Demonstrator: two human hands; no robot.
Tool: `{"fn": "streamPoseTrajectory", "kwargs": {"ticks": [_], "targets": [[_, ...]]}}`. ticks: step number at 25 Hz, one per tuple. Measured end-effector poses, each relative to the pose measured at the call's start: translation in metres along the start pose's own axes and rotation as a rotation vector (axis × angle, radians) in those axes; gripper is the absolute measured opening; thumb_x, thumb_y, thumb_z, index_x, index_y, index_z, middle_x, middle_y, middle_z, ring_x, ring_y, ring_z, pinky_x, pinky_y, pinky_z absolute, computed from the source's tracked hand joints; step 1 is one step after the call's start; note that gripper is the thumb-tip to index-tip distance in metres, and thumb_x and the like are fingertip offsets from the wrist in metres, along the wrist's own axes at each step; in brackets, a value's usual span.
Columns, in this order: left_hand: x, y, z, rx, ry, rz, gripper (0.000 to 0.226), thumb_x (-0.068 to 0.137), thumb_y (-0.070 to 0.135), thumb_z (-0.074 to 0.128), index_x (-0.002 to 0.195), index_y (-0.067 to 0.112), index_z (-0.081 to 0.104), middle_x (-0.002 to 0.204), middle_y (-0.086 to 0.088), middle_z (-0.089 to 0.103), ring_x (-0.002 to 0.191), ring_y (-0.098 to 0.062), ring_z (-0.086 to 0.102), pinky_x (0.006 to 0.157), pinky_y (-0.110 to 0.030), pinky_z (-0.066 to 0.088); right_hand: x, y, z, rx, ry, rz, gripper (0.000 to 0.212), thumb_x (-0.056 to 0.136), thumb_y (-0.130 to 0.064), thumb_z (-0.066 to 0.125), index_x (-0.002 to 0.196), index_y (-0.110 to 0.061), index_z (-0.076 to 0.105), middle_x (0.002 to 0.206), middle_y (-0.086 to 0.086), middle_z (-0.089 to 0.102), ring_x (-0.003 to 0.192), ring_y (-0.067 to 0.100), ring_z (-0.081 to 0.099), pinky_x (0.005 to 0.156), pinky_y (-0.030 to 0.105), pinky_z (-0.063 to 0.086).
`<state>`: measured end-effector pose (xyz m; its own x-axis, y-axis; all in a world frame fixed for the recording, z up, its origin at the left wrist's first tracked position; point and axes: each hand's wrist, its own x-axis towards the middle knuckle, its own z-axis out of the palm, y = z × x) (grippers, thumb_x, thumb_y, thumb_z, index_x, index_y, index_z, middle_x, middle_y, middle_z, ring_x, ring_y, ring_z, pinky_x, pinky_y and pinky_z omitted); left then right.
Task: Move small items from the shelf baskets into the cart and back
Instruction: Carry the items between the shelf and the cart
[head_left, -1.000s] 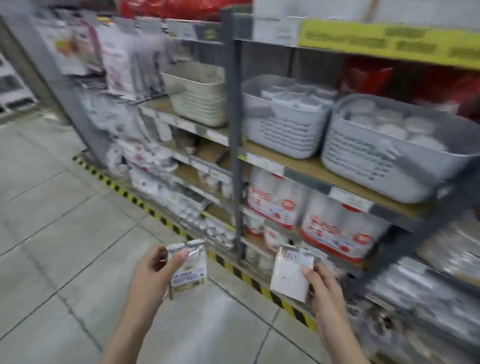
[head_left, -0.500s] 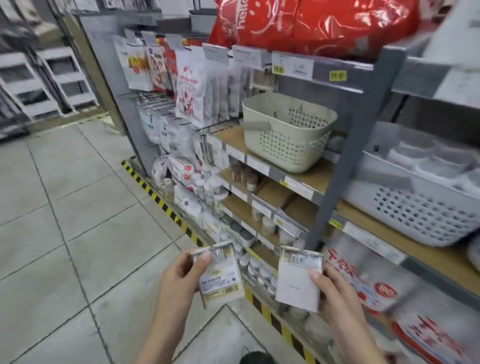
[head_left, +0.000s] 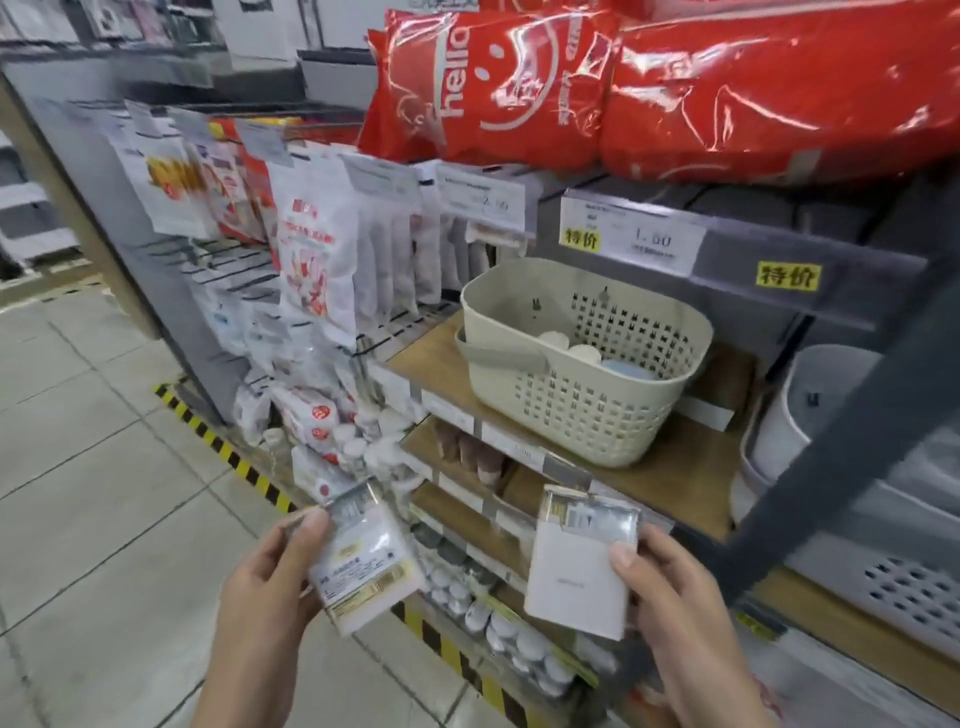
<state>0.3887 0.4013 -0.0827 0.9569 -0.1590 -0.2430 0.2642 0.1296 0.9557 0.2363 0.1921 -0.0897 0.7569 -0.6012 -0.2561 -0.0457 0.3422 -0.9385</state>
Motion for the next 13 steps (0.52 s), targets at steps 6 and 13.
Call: {"fn": "streamPoseTrajectory", "kwargs": {"ticks": [6, 13], "targets": [[0.110, 0.062, 0.070, 0.071, -0.387, 0.068, 0.015, 0.081, 0.031, 0.061, 0.080, 0.017, 0.067, 0.071, -0.001, 0.067, 0.063, -0.015, 0.065, 0.058, -0.031, 0.050, 0.049, -0.046, 0.026, -0.024, 0.322, -0.228, 0.087, 0.021, -0.070, 0.083, 0.094, -0.023, 0.073, 0.097, 0.008, 0.073, 0.088, 0.023, 0.070, 0.070, 0.033, 0.057], [0.187, 0.107, 0.156, 0.191, -0.820, 0.188, 0.016, 0.071, 0.039, 0.067, 0.078, 0.024, 0.069, 0.072, 0.005, 0.069, 0.067, -0.008, 0.065, 0.064, -0.026, 0.051, 0.083, -0.071, 0.041, 0.041, 0.667, -0.395, 0.034, 0.063, -0.031, 0.072, 0.092, -0.013, 0.069, 0.095, 0.012, 0.072, 0.079, 0.019, 0.067, 0.058, 0.025, 0.057]]}}
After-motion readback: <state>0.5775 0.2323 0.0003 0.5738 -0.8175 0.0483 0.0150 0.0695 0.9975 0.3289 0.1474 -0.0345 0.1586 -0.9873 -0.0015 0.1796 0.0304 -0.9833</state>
